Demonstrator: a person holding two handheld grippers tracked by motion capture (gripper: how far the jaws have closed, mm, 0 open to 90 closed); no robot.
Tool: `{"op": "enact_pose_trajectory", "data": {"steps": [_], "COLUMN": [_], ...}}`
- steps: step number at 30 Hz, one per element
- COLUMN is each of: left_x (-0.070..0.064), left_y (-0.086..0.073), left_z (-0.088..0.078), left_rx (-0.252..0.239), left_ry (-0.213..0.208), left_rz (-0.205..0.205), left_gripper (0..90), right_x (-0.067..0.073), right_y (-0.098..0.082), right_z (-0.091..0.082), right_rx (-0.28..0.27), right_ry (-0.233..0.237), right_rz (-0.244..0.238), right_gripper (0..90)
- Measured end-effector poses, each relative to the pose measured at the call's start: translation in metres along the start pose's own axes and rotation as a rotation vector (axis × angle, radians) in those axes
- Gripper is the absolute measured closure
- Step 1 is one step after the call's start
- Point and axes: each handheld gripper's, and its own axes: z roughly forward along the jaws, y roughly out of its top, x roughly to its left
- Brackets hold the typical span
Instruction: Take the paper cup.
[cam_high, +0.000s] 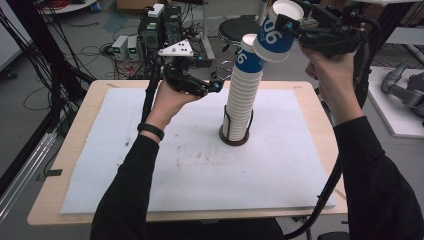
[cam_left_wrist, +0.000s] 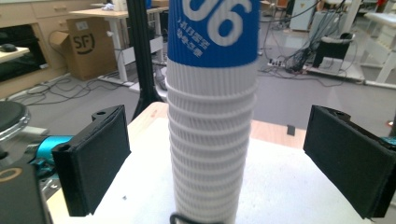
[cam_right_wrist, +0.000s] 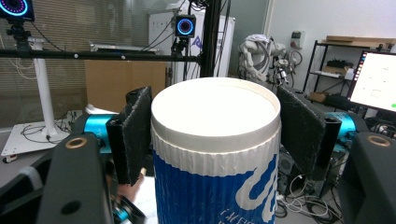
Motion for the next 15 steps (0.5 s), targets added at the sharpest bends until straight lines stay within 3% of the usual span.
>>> {"op": "enact_pose_trajectory", "data": {"steps": [10,15], "left_x": [-0.024,-0.034], "left_y": [-0.008,-0.019], "left_z": [-0.052,-0.068], "left_rx": [0.009,0.02], "left_ry": [0.04,0.042], "left_rz": [0.027,0.027], "left_gripper": [7.0,7.0], "right_x": [0.008,0.013], "right_y": [-0.018,-0.032], "right_z": [-0.013,-0.02], "right_rx": [0.01,0.019], "right_ry": [0.008,0.032], "right_rz": [0.014,0.037], "right_gripper": [31.0,31.0]}}
